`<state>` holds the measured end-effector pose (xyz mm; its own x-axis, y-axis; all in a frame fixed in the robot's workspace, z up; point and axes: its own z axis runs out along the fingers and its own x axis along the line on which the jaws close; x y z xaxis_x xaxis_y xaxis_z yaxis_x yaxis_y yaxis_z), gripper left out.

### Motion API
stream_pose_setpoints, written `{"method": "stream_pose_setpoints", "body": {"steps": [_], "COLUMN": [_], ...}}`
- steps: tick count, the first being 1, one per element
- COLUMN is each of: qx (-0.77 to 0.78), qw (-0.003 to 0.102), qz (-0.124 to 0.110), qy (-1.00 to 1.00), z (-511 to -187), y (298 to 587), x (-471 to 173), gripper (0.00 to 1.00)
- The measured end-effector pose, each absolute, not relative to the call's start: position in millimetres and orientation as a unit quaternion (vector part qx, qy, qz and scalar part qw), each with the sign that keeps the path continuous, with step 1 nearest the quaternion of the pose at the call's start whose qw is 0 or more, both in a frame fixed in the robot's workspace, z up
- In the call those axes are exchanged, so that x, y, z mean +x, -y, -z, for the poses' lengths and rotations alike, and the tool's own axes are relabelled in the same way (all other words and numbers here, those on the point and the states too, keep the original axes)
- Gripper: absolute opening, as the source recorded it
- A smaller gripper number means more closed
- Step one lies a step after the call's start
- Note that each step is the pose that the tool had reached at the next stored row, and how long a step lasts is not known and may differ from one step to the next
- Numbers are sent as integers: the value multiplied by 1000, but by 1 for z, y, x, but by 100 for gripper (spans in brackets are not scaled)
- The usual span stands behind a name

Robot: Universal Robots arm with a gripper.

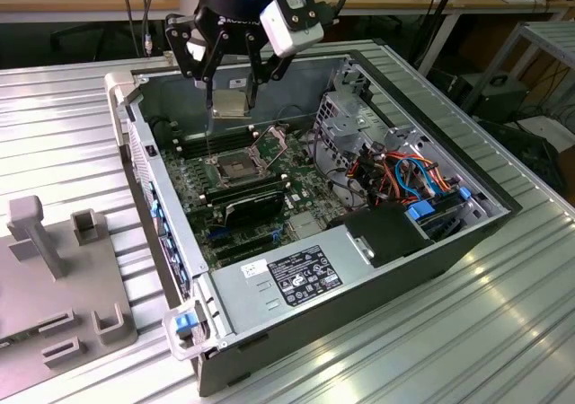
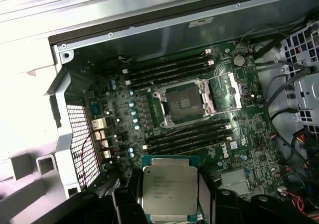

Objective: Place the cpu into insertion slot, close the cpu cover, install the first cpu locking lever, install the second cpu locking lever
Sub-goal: 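Place the cpu into insertion slot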

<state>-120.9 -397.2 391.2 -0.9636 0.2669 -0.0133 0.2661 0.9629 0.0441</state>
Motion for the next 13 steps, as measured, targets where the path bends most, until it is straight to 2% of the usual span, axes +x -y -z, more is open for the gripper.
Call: {"method": "stream_pose_setpoints", "body": {"steps": [13], "qx": [157], "qw": [10], "qz": [-21], "qy": [-987], "z": [-391], "y": [395], "x": [-121], "gripper": [55]}}
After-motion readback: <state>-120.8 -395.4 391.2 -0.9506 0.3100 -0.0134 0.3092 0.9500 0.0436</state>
